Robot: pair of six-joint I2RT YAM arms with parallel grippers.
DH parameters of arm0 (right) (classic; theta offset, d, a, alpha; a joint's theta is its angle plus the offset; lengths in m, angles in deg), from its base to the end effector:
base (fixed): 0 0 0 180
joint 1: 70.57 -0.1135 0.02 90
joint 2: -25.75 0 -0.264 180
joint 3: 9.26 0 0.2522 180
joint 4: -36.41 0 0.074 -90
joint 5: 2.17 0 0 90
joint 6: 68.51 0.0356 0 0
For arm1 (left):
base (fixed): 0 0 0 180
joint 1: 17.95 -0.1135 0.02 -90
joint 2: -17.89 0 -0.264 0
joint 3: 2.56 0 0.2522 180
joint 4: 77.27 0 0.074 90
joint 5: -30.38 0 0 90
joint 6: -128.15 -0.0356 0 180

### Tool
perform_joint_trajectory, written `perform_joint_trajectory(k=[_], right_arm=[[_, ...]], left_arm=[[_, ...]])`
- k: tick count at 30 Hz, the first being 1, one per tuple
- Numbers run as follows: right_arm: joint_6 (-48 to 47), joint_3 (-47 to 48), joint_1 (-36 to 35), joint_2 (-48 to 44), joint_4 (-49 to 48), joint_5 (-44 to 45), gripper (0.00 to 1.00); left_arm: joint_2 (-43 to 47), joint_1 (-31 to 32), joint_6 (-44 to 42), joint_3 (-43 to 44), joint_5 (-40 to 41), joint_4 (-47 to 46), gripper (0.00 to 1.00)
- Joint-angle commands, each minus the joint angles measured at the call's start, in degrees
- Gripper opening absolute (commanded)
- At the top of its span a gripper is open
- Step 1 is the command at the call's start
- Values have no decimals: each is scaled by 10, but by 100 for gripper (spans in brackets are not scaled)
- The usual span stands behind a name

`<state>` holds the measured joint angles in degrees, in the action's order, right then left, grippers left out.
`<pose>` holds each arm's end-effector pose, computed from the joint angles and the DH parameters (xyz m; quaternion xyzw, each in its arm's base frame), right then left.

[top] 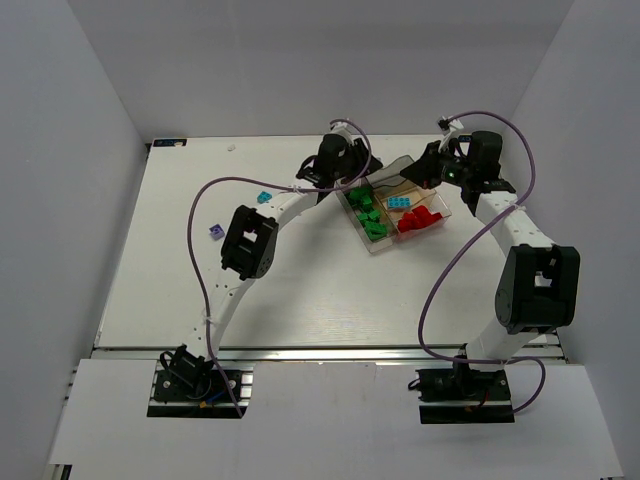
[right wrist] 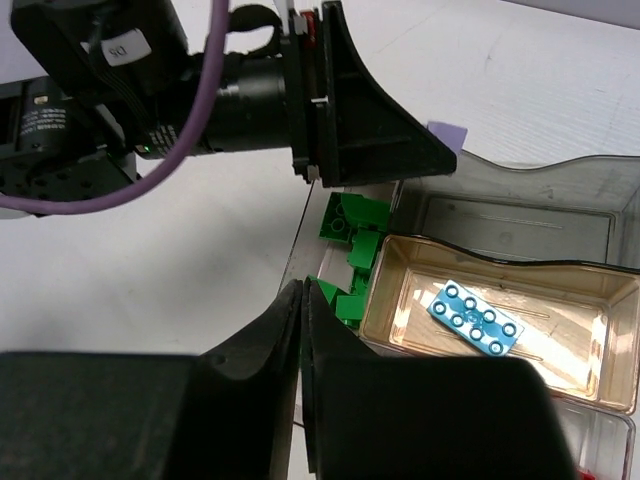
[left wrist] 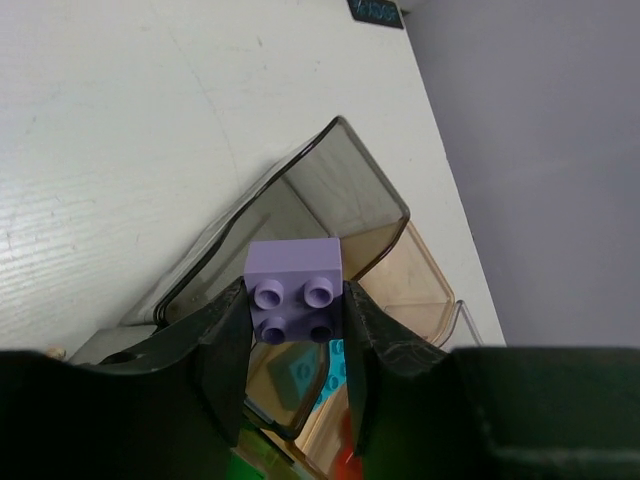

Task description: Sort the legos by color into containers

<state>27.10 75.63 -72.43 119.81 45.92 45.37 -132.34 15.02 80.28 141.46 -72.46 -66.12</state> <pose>0.3817 0.0364 0.3045 -0.1862 0.7639 0.3290 0.5231 0.5021 -0.3351 0.1849 0.0021 0.8034 -0.4301 0.4117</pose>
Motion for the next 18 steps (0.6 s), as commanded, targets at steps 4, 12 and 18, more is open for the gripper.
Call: perform_joint_trajectory(k=[4, 12, 18], right_arm=[[1, -8, 4, -21, -24, -18, 13], [-16, -13, 4, -27, -15, -29, 16], [-109, -5, -1, -28, 25, -82, 44]], left_arm=[[10, 7, 10, 18, -5, 12, 56], [37, 7, 23, 25, 4, -23, 61], [156, -27, 30, -37, 19, -6, 6]])
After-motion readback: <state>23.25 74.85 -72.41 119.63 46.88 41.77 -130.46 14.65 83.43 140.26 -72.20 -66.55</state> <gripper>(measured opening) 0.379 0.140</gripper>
